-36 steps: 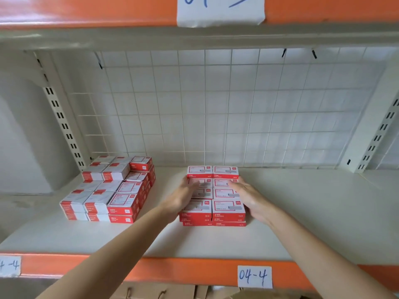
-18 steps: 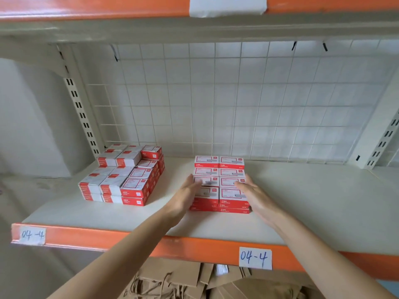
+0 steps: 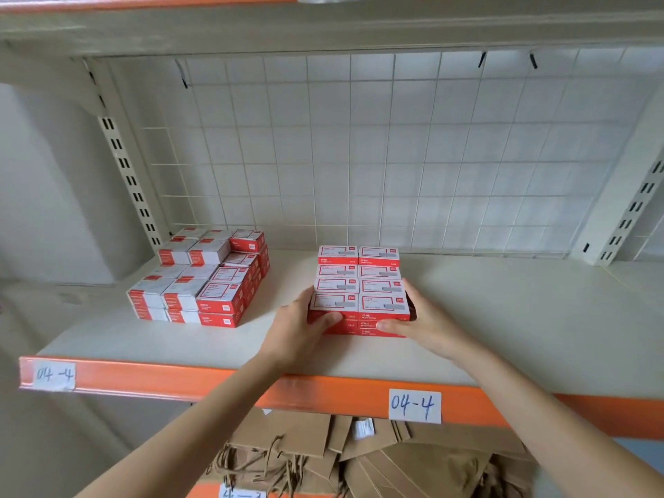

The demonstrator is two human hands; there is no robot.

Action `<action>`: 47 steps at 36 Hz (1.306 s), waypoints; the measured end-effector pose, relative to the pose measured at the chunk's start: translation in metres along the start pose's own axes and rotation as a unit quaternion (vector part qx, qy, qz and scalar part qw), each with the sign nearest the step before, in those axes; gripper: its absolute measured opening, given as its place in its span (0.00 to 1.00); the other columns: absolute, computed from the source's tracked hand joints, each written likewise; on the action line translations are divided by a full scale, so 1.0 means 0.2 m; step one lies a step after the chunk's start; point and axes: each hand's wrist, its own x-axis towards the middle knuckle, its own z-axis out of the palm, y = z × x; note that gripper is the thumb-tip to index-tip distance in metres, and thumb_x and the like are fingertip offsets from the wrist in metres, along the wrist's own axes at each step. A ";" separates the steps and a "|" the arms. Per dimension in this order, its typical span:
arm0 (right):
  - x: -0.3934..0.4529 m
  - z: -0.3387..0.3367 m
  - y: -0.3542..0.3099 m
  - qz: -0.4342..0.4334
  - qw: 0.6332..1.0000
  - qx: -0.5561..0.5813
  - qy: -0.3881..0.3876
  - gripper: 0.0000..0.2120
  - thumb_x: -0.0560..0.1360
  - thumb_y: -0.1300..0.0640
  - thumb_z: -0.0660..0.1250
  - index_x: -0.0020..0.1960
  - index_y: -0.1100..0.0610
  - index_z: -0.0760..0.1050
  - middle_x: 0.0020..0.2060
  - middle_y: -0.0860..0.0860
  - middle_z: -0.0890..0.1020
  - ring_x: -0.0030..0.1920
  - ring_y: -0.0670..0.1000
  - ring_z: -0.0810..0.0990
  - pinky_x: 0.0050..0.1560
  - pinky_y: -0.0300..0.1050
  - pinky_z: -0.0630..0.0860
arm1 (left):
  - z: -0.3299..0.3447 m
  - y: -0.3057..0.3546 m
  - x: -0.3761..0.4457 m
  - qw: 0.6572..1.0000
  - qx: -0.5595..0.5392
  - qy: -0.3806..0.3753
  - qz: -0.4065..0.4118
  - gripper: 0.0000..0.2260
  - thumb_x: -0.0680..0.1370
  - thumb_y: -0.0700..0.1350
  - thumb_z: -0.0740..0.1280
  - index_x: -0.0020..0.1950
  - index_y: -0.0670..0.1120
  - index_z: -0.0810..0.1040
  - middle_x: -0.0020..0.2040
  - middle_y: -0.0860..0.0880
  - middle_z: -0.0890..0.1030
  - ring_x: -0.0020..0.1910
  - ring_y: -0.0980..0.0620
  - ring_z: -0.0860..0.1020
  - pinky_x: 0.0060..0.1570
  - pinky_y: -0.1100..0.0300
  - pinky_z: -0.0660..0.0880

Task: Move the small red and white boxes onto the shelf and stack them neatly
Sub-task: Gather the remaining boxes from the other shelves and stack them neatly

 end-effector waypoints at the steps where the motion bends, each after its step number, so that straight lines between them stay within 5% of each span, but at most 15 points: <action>1: 0.00 0.00 0.00 -0.003 1.000 -0.003 0.001 0.36 0.69 0.56 0.75 0.71 0.44 0.61 0.60 0.40 0.77 0.61 0.42 0.76 0.65 0.44 0.71 | 0.00 0.01 -0.01 1.000 0.007 0.008 0.002 0.19 0.75 0.51 0.70 0.64 0.49 0.73 0.58 0.51 0.81 0.57 0.48 0.78 0.50 0.61 0.70; 7: -0.01 0.04 -0.01 -0.028 0.996 -0.067 0.055 0.34 0.67 0.59 0.76 0.68 0.49 0.64 0.57 0.40 0.78 0.52 0.38 0.76 0.46 0.19 0.66 | 0.02 0.04 -0.01 0.995 0.089 0.041 -0.015 0.22 0.70 0.53 0.74 0.59 0.47 0.74 0.54 0.47 0.82 0.53 0.43 0.78 0.44 0.58 0.68; 18: -0.03 0.06 -0.01 -0.009 0.990 -0.120 0.067 0.38 0.67 0.58 0.76 0.70 0.49 0.60 0.57 0.42 0.76 0.51 0.41 0.75 0.42 0.17 0.64 | 0.04 0.06 -0.03 0.993 0.109 0.045 -0.026 0.17 0.72 0.45 0.72 0.58 0.43 0.72 0.53 0.43 0.82 0.51 0.41 0.78 0.41 0.58 0.67; 26: -0.03 0.03 -0.03 0.000 0.990 -0.135 0.044 0.37 0.68 0.54 0.76 0.70 0.52 0.60 0.61 0.43 0.76 0.56 0.43 0.76 0.47 0.24 0.67 | 0.03 0.04 -0.02 0.994 0.105 0.015 -0.030 0.21 0.72 0.47 0.72 0.60 0.43 0.69 0.55 0.42 0.81 0.54 0.38 0.77 0.46 0.53 0.70; 30: -0.01 -0.02 -0.09 -0.006 0.991 -0.127 0.034 0.35 0.70 0.53 0.73 0.70 0.52 0.58 0.59 0.40 0.71 0.59 0.40 0.72 0.45 0.21 0.64 | -0.03 0.09 -0.01 0.994 0.101 -0.015 -0.028 0.31 0.72 0.55 0.71 0.67 0.42 0.65 0.63 0.43 0.77 0.62 0.42 0.74 0.52 0.56 0.70; 33: 0.03 -0.06 -0.12 -0.006 0.988 -0.149 0.044 0.28 0.76 0.49 0.66 0.71 0.51 0.59 0.64 0.44 0.70 0.65 0.44 0.69 0.52 0.29 0.61 | -0.08 0.13 0.06 0.994 0.106 -0.018 -0.011 0.30 0.75 0.60 0.65 0.67 0.41 0.67 0.65 0.41 0.75 0.64 0.42 0.73 0.57 0.53 0.71; 40: 0.25 -0.14 -0.15 0.039 0.978 -0.197 0.052 0.31 0.79 0.49 0.60 0.76 0.58 0.52 0.75 0.52 0.59 0.74 0.51 0.57 0.70 0.42 0.56 | -0.13 0.12 0.38 0.987 0.152 -0.044 -0.008 0.23 0.81 0.50 0.60 0.72 0.40 0.63 0.70 0.40 0.69 0.67 0.42 0.69 0.62 0.51 0.68; 44: 0.36 -0.17 -0.15 0.054 0.979 -0.190 0.039 0.28 0.78 0.50 0.62 0.74 0.57 0.58 0.71 0.52 0.66 0.70 0.53 0.66 0.64 0.42 0.63 | -0.13 0.09 0.50 0.984 0.157 -0.088 0.013 0.28 0.79 0.49 0.63 0.76 0.44 0.56 0.76 0.45 0.58 0.73 0.44 0.62 0.70 0.52 0.60; 47: 0.42 -0.19 -0.14 0.061 0.979 -0.194 0.022 0.27 0.77 0.50 0.64 0.73 0.56 0.61 0.70 0.53 0.69 0.68 0.53 0.69 0.64 0.43 0.65 | -0.14 0.07 0.58 0.974 0.173 -0.142 0.027 0.29 0.78 0.48 0.66 0.76 0.45 0.58 0.76 0.47 0.60 0.73 0.46 0.62 0.71 0.53 0.59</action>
